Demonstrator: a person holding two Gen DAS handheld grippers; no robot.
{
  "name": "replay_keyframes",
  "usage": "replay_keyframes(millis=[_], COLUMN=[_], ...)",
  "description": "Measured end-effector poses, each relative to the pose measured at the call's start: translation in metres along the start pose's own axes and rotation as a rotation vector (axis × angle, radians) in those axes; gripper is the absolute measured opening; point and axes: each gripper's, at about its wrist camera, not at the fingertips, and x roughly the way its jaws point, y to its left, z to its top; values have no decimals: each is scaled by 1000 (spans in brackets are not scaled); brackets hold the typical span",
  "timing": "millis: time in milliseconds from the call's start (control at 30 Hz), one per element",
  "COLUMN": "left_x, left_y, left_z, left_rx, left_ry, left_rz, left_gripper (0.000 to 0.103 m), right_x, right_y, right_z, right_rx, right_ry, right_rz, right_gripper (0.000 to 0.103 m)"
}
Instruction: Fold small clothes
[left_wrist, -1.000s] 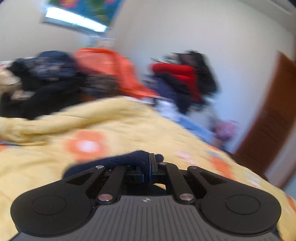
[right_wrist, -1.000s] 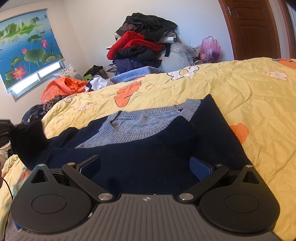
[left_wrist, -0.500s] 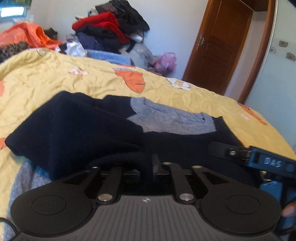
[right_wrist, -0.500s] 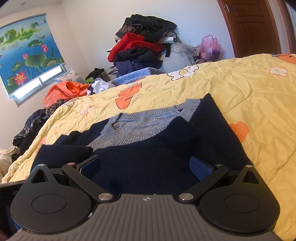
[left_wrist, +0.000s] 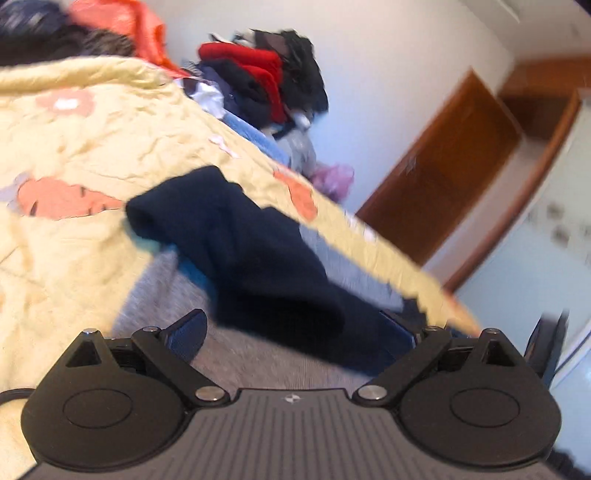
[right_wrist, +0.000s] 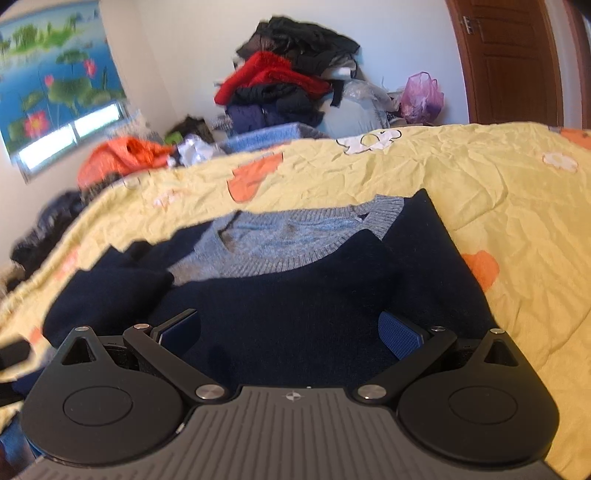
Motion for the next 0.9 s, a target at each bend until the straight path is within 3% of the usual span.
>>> replay_keyframes(millis=[67,167,267,367,533,600,767,900], left_x=[-2,-9,-13,-16,-23,-23,-22,-22], left_y=[13,33,40,41,51,50,49,50], left_z=[3,8,10,11,13,13,12,12], left_rx=[-85,-202,-245,-253,-289,-279,-269,-268], left_ry=[-26,-66,-110,-129,-173,-165,-158,-158], left_rz=[-12,-37,-33,-6,8,15,20,21], left_gripper=[99,99,99,99,99,99,99,99], right_x=[-4,-12,-9,1,14,16,10,3], right_y=[12,42,97,147,193,194,164,160], right_z=[5,11,6,-12,-32,-32,-14,-20], right_rx=[24,14,-228,-503,-816,-832,-614,-643], right_ry=[8,-27,-27,-37,-18,-7,4,-8], right_rz=[-20,94,131,131,88,69,63,87], right_gripper=[99,98,97,87,84,83,83,83])
